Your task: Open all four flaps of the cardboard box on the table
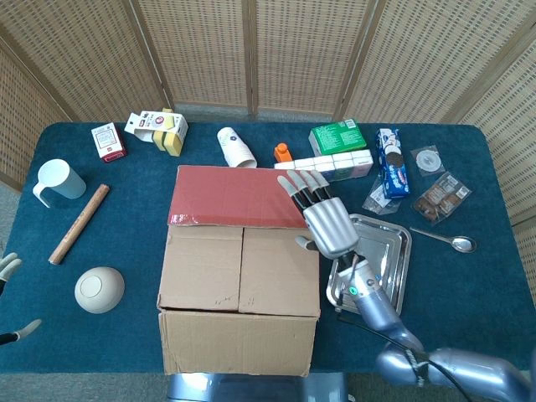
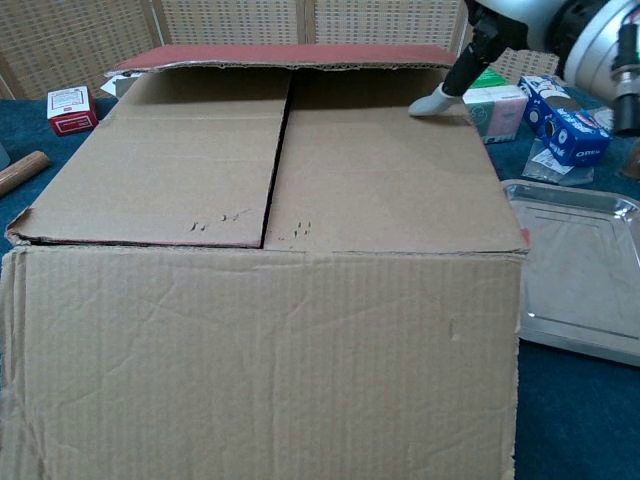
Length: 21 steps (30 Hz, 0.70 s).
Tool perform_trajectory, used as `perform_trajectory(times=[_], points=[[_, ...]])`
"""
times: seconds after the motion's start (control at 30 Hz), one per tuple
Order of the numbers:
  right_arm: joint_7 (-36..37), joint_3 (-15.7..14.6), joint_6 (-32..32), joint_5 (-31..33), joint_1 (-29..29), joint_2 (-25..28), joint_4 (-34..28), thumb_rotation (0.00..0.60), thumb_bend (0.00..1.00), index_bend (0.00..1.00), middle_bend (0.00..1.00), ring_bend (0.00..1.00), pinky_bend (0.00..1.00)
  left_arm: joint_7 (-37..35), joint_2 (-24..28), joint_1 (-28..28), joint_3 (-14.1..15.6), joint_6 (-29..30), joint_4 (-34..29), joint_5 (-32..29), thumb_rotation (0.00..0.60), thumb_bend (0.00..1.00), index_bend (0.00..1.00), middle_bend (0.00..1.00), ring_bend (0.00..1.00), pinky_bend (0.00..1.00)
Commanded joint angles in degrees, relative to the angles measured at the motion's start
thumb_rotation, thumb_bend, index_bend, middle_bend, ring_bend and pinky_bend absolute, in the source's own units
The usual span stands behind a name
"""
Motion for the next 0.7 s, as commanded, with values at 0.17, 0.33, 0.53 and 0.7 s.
perform_trajectory(times=[0.17, 0.33, 0.53, 0.7], points=[[-1.51, 2.45, 2.8, 0.11, 3.34, -3.4, 2.9, 0.6, 0.2, 0.0, 0.0, 0.0, 0.0, -0.99, -0.07, 0.13, -0.47, -0.44, 0.76, -0.34, 0.6, 0.15, 0.0, 0.0, 0.0, 0.1], [-3.2, 4.34, 3.16, 0.68, 4.92, -2.64, 2.6, 0.6, 0.27, 0.0, 0.0, 0.0, 0.0, -1.55, -0.23, 0.11, -0.55, -1.02, 1.23, -0.37, 0.6, 0.15, 0.0, 0.0, 0.0, 0.1], [-5.96, 10.07, 2.36, 4.82, 9.62, -2.93, 6.36, 0.6, 0.27, 0.0, 0.0, 0.0, 0.0, -1.79, -0.49, 0.19, -0.55, -1.25, 1.69, -0.13, 0.6, 0.15, 0.0, 0.0, 0.0, 0.1], [-5.89, 14.58, 2.36, 7.86, 14.19, -4.19, 11.82, 0.6, 0.26, 0.0, 0.0, 0.0, 0.0, -2.74, -0.75, 0.34, -0.59, -1.62, 2.22, -0.29, 0.6, 0.15, 0.0, 0.0, 0.0, 0.1]])
